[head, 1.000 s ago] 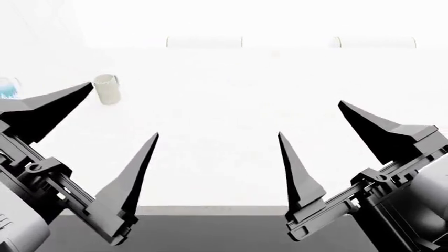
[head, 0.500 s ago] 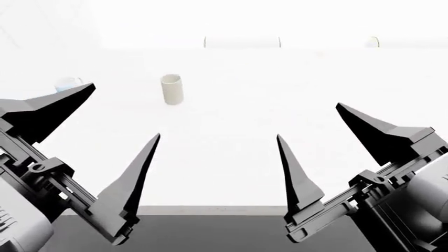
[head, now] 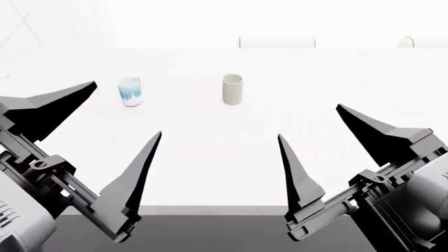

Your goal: Pick the mug and mug and place them in the sink. Then turn on the water.

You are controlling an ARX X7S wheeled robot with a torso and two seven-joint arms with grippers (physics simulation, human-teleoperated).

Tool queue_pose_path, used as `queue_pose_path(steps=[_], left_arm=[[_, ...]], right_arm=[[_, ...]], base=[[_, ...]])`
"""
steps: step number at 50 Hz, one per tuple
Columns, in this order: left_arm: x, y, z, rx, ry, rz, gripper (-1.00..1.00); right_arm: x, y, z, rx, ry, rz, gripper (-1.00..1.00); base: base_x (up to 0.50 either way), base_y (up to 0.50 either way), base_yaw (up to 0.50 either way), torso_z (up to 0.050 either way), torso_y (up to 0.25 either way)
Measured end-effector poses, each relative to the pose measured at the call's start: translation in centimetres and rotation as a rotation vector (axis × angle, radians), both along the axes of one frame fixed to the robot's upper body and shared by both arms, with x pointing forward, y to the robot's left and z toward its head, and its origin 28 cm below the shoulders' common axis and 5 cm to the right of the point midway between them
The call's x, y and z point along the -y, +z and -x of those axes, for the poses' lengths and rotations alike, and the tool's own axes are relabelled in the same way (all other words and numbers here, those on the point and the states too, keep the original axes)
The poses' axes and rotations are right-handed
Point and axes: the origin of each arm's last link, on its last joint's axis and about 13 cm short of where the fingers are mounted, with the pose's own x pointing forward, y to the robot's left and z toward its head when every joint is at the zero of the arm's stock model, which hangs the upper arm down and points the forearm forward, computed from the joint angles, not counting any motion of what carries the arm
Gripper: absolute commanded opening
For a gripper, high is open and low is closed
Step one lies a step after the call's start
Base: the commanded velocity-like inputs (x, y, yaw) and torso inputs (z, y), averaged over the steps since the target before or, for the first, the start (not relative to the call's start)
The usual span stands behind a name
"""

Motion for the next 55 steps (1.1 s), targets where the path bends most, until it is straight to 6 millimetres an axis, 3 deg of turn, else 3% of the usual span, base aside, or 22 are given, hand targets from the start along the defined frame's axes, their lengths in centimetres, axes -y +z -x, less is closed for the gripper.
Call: queue_pose_path(steps=[40, 55], left_arm=[[-0.11, 0.48, 0.23, -0.007, -0.003, -0.005, 1.0], [-0.12, 0.51, 0.29, -0.006, -0.004, -0.006, 1.0]], right_arm=[[-0.15, 0.5, 0.31, 0.023, 0.027, -0.016, 1.0], [-0.17, 0.51, 0.38, 0.017, 0.036, -0.03, 1.0]], base=[[0.0, 0.04, 0.0, 0.0, 0.0], [0.23, 0.07, 0.0, 0.0, 0.001]])
